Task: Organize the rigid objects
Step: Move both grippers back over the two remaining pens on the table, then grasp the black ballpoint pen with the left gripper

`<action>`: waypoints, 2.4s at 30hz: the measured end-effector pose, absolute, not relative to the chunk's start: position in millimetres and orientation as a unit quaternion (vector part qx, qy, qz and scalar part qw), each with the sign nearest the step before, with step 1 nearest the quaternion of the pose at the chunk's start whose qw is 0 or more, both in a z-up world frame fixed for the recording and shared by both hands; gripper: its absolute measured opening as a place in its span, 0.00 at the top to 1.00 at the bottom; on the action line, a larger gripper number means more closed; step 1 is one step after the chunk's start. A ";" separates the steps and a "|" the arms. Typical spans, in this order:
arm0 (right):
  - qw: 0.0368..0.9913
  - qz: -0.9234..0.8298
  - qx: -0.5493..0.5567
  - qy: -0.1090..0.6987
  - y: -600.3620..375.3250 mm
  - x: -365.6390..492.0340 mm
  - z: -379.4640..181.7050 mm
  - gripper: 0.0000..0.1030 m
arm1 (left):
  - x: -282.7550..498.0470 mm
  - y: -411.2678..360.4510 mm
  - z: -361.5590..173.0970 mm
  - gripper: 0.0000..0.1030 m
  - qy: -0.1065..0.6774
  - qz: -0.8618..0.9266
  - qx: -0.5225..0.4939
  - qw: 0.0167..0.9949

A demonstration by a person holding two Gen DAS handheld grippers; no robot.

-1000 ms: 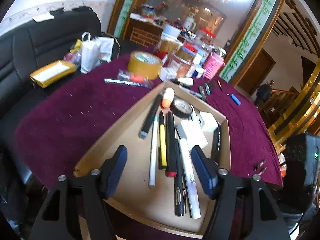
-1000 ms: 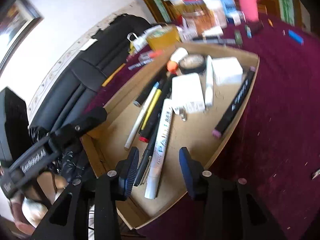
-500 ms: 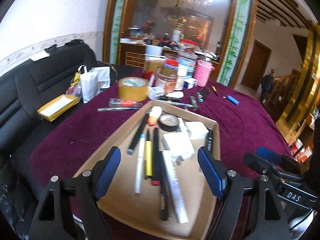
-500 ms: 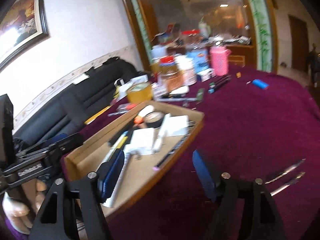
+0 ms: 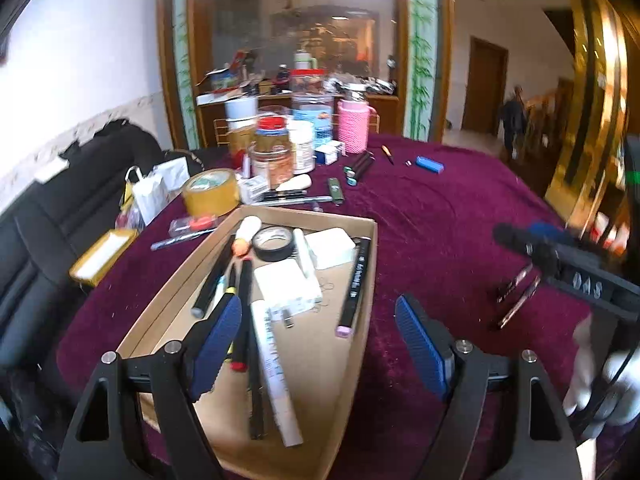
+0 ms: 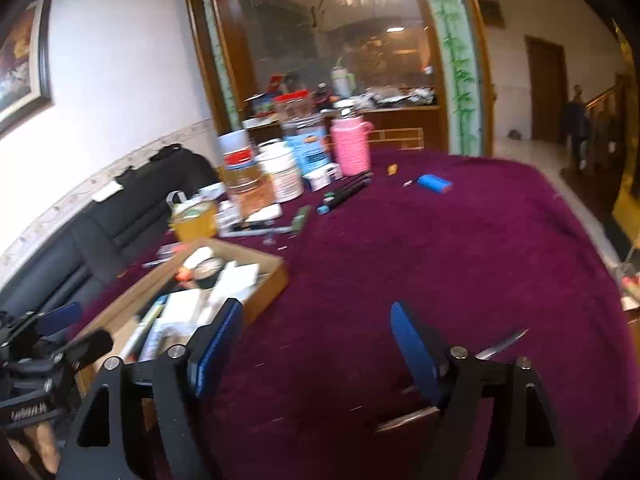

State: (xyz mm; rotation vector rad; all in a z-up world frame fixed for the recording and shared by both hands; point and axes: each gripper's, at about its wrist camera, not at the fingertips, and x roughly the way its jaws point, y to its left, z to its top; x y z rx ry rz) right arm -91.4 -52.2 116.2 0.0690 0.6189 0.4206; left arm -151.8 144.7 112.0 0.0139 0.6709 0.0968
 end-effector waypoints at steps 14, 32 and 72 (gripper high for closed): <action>0.965 0.090 0.066 0.239 -99.1 -65.0 89.0 0.14 | -113.0 106.8 86.8 0.23 0.372 0.082 0.071 0.922; 0.954 0.088 0.091 0.271 -109.4 -57.3 81.6 0.14 | -95.3 93.9 74.4 0.23 0.397 0.060 0.081 0.912; 0.918 -0.009 0.242 0.315 -254.9 -42.8 57.8 0.14 | -13.3 -23.3 38.3 0.55 0.466 -0.206 0.041 0.859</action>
